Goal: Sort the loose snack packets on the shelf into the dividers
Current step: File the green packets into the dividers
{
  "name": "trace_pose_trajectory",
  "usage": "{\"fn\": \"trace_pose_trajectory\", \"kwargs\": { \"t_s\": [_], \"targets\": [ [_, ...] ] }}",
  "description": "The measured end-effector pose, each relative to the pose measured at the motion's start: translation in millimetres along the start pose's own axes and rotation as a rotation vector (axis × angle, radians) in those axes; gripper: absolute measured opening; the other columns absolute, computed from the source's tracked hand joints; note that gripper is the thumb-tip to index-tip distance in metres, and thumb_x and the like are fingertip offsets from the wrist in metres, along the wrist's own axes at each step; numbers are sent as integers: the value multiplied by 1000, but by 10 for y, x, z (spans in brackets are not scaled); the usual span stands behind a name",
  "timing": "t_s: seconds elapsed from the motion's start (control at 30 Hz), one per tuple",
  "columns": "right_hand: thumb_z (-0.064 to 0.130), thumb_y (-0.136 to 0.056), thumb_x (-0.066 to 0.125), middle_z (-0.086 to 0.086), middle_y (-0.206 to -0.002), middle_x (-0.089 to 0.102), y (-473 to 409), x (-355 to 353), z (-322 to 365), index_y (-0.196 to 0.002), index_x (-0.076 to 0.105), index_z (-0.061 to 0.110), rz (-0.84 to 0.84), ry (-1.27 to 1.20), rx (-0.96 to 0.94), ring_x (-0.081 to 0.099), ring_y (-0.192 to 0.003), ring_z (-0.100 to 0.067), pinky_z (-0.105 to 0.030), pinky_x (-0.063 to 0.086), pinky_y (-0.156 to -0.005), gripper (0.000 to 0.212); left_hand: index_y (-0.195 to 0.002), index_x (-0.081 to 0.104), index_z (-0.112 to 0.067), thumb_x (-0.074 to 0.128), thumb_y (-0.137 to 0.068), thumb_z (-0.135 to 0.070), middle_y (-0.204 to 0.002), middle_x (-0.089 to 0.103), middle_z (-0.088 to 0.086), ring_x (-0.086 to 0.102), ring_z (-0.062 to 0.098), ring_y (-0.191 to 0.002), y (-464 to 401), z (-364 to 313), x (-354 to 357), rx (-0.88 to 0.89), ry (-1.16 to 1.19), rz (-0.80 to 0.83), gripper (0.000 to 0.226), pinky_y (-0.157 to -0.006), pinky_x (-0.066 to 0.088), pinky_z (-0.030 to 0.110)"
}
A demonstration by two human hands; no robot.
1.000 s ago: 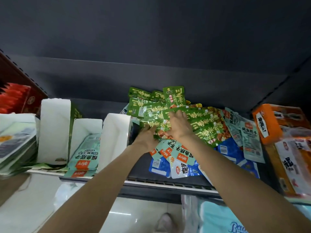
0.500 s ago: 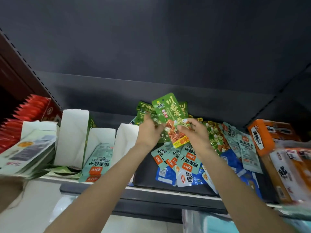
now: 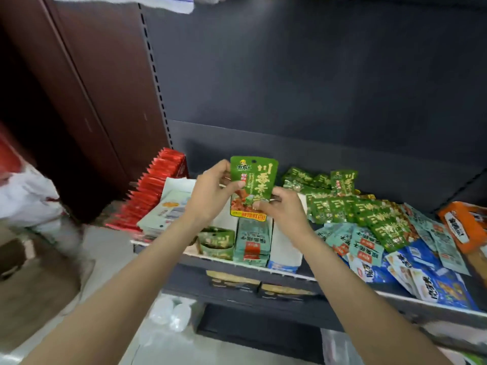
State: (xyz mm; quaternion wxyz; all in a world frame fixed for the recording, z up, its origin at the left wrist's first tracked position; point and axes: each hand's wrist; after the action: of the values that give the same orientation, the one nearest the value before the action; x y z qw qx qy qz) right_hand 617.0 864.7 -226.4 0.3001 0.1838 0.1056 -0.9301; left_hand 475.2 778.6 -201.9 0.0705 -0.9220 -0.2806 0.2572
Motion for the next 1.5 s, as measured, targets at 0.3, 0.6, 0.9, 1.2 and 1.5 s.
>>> {"fn": "trace_pose_trajectory", "kwargs": {
  "t_s": [0.3,0.6,0.9,1.2,1.5],
  "targets": [
    [14,-81,71,-1,-78,70,109,741,-37,-86,72,6,43,124,58,62,-69,-8,-18,49,-66,10,-106,56,-14,64,-87,-15,-97,69,7,64,25,-91,290,389,-577,49,-396,121,21,-81,50,33],
    [19,-90,61,15,-69,62,178,507,22,-71,65,25,250,180,62,57,-64,6,-14,42,-62,20,-117,59,-23,52,-93,-37,-106,64,8,50,25,-108,294,510,-535,83,-796,355,29,-90,38,38],
    [20,-98,46,2,-74,58,132,545,16,-96,66,6,446,289,175,52,-71,-12,-28,38,-68,25,-110,63,-22,38,-99,-32,-106,62,12,47,29,-107,299,512,-494,64,-835,507,29,-86,33,37],
    [34,-97,45,-2,-120,63,149,404,-90,-120,62,15,489,156,275,59,-108,-13,-29,43,-99,34,-107,67,-24,36,-97,-40,-107,61,11,47,28,-106,269,363,-325,-38,-782,462,36,-88,36,37],
    [-1,-93,46,-12,-94,70,-36,-631,-496,-98,66,3,-12,-3,124,64,-77,-9,-12,50,-72,21,-110,62,-20,46,-93,-23,-97,69,-2,56,18,-93,-69,-146,874,111,-497,316,23,-79,49,34]
  ]
}}
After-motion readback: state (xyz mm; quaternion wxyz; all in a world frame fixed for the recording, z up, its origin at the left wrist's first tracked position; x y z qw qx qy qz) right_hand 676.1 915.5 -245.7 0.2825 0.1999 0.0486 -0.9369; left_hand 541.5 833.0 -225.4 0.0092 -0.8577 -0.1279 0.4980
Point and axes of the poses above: each hand's wrist, its own y-axis away from the middle knuckle, its own x-axis out of the palm, z = x × y
